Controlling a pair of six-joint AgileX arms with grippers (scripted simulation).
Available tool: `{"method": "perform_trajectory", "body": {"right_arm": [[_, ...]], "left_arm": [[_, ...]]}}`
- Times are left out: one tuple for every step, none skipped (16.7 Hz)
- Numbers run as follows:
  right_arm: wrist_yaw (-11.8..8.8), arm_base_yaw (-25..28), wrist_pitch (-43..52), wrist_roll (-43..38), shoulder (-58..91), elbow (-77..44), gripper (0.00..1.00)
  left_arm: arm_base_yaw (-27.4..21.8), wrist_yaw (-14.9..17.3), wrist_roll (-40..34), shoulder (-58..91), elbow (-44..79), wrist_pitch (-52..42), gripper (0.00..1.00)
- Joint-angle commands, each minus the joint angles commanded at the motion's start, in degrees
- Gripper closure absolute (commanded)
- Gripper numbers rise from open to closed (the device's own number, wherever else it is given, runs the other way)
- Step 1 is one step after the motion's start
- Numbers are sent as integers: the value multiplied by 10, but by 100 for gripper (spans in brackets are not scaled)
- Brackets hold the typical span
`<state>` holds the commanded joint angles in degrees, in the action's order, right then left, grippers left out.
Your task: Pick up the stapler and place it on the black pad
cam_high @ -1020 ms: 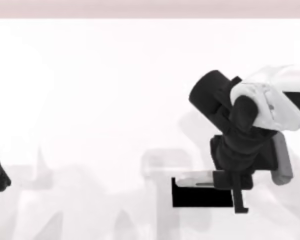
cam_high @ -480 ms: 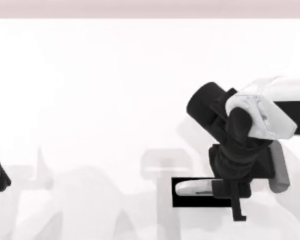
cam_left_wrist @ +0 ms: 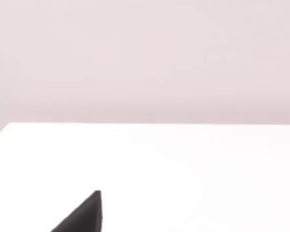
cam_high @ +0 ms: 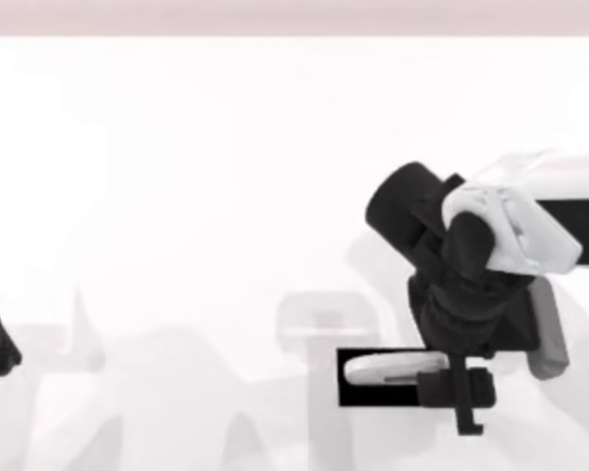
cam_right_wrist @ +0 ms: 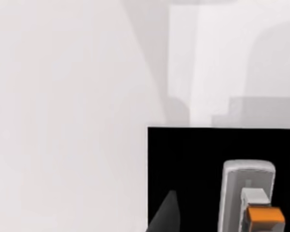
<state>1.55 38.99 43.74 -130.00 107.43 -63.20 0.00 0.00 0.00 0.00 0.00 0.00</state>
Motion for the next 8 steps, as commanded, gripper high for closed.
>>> {"method": "perform_trajectory", "body": {"right_arm": [[0,0,0,0,0,0,10],[0,0,0,0,0,0,2],[0,0,0,0,0,0,0],[0,0,0,0,0,0,0],[0,0,0,0,0,0,0],[0,0,0,0,0,0,0],[0,0,0,0,0,0,0],[0,0,0,0,0,0,0]], "left_arm": [[0,0,0,0,0,0,0],[0,0,0,0,0,0,0],[0,0,0,0,0,0,0],[0,0,0,0,0,0,0],[0,0,0,0,0,0,0],[0,0,0,0,0,0,0],[0,0,0,0,0,0,0],[0,0,0,0,0,0,0]]}}
